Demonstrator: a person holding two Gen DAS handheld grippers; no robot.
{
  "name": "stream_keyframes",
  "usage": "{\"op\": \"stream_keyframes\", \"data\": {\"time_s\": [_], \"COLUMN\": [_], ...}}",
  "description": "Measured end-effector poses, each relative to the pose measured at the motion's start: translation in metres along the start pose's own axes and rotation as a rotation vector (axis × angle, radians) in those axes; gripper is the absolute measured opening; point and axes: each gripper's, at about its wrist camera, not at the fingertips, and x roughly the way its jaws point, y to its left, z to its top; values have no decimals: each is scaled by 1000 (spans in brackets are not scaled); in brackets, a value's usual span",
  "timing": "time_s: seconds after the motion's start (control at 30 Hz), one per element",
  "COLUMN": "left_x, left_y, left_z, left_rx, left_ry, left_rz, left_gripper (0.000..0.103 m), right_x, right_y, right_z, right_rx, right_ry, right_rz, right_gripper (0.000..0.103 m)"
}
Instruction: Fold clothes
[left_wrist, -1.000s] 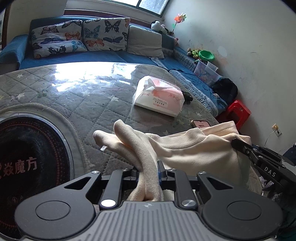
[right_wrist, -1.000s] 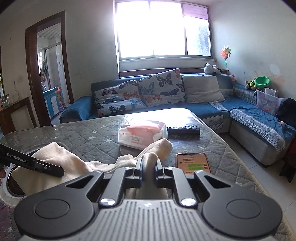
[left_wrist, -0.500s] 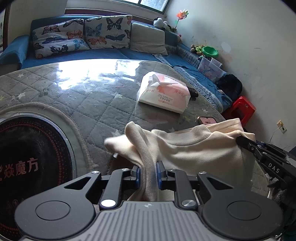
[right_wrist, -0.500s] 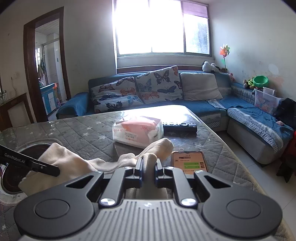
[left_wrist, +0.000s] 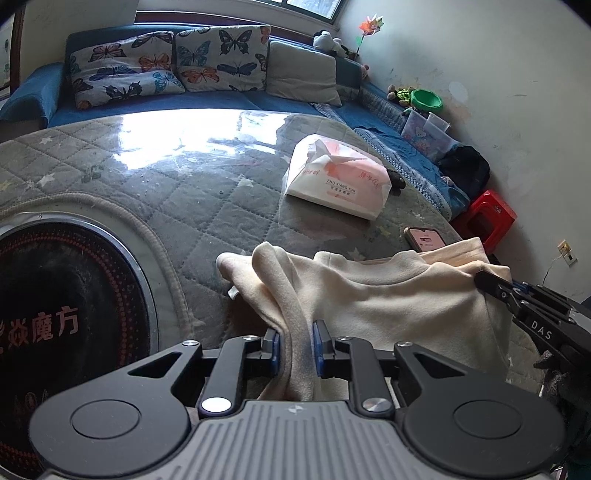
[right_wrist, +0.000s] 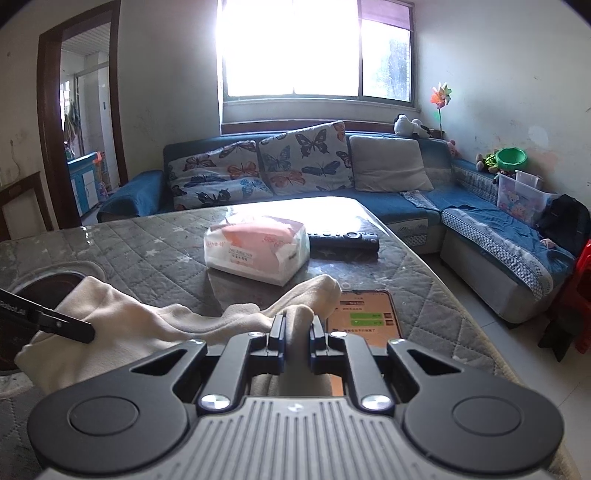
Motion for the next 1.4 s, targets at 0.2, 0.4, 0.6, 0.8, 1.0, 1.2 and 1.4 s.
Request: {"op": "stream_keyframes", "data": {"time_s": [0.2, 0.4, 0.6, 0.8, 1.0, 1.2, 1.4], "left_x": [-2, -3, -3, -4, -6, -10, -15], "left_y": [1, 0, 0, -2, -3, -4, -5], "left_z": [-2, -3, -4, -6, -9, -13, -17], "left_rx": [-3, 2, 8, 19, 24, 25, 29], "left_ry": [2, -1, -1, -4, -4, -7, -17], "left_rz": [7, 18, 36, 51, 64, 80, 88], "left_gripper": [21, 23, 30, 37, 44, 54, 62], "right_x": [10, 15, 15, 13, 10, 4, -1], "right_y": [-1, -2, -3, -3, 3, 12, 21], "right_z": [-4, -6, -7, -9, -9, -11, -14], "right_rx": [-15, -23, -22, -23, -27, -36, -36], "right_ry": [24, 37, 40, 43, 41, 42, 44], "right_rz": [-19, -29, -45, -47, -38, -24, -19], "right_gripper": [12, 14, 16, 16, 27, 41, 56]}}
